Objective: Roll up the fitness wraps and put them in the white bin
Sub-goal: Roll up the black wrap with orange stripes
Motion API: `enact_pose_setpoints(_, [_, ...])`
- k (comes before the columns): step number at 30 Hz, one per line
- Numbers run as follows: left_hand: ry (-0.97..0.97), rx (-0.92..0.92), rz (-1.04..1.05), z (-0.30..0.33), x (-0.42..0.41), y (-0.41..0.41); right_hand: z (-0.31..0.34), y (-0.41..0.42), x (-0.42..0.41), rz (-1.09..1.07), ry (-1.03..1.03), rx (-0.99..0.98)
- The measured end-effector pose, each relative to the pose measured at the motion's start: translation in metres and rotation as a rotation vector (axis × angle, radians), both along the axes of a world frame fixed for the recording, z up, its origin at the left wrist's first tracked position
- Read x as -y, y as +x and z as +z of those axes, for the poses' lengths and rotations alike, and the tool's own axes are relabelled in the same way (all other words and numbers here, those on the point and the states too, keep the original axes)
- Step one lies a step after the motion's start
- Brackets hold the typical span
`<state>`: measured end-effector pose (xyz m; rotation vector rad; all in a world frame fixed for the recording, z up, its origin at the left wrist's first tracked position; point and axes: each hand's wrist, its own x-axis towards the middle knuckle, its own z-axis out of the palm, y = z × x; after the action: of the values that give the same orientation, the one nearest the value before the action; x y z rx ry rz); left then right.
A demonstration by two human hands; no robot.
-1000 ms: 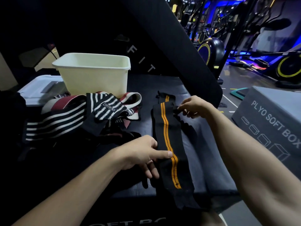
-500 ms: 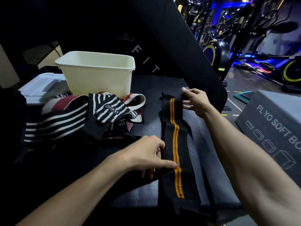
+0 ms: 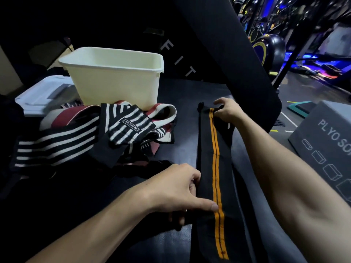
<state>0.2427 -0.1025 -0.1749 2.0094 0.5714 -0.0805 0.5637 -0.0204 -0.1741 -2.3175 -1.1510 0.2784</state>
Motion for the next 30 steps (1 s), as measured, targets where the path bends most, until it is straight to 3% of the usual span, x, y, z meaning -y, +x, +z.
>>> enact_pose_setpoints(3, [-0.021, 0.009, 0.001, 0.001, -0.001, 0.000, 0.011, 0.004, -0.003, 0.059, -0.156, 0.127])
enact_pose_setpoints(9, [-0.078, 0.052, 0.039, -0.005, 0.000, 0.003, 0.009, -0.003, -0.008, -0.127, 0.112, 0.178])
enact_pose_setpoints(14, [-0.021, 0.073, 0.066, -0.006, 0.003, 0.003, 0.008, -0.016, 0.012, -0.047, 0.070, 0.125])
enact_pose_setpoints(18, [0.083, 0.115, 0.114, -0.004, 0.014, -0.001, 0.025, -0.038, 0.059, 0.057, 0.033, 0.205])
enact_pose_setpoints(22, [0.437, 0.202, 0.248, -0.014, 0.026, -0.009, 0.034, -0.074, 0.124, 0.099, 0.078, 0.242])
enact_pose_setpoints(30, [0.504, 0.436, 0.203, -0.028, 0.056, -0.042, 0.017, -0.172, 0.267, 0.276, 0.247, 0.081])
